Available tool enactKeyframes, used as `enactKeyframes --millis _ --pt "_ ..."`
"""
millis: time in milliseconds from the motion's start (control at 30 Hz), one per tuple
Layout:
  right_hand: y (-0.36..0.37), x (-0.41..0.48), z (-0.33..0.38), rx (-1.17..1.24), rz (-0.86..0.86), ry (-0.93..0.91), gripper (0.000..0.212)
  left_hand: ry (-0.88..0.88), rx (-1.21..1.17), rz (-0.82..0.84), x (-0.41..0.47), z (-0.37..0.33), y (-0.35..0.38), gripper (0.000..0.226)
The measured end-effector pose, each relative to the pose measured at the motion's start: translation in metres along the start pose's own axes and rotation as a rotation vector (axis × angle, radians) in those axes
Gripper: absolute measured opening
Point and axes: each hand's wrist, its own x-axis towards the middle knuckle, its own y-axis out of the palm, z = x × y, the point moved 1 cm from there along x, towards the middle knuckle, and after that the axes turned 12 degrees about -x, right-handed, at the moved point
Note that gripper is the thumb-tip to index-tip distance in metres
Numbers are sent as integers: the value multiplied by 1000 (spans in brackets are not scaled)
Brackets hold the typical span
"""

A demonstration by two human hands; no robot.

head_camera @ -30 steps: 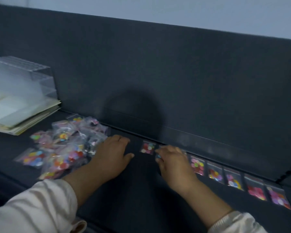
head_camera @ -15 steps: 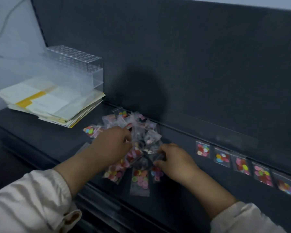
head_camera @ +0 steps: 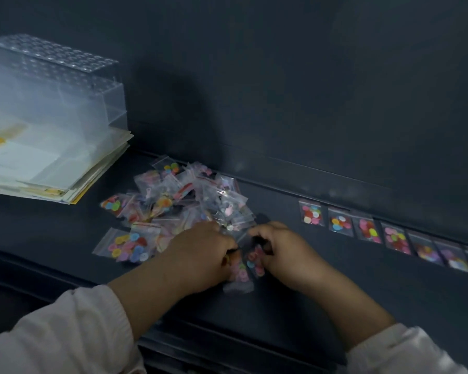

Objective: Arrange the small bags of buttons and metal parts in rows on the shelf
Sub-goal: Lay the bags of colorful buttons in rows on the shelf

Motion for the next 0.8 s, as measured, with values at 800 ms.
enactKeyframes --millis 800 --pt "-18 -68 -87 -218 -176 -131 40 -198 110 -146 54 -87 50 34"
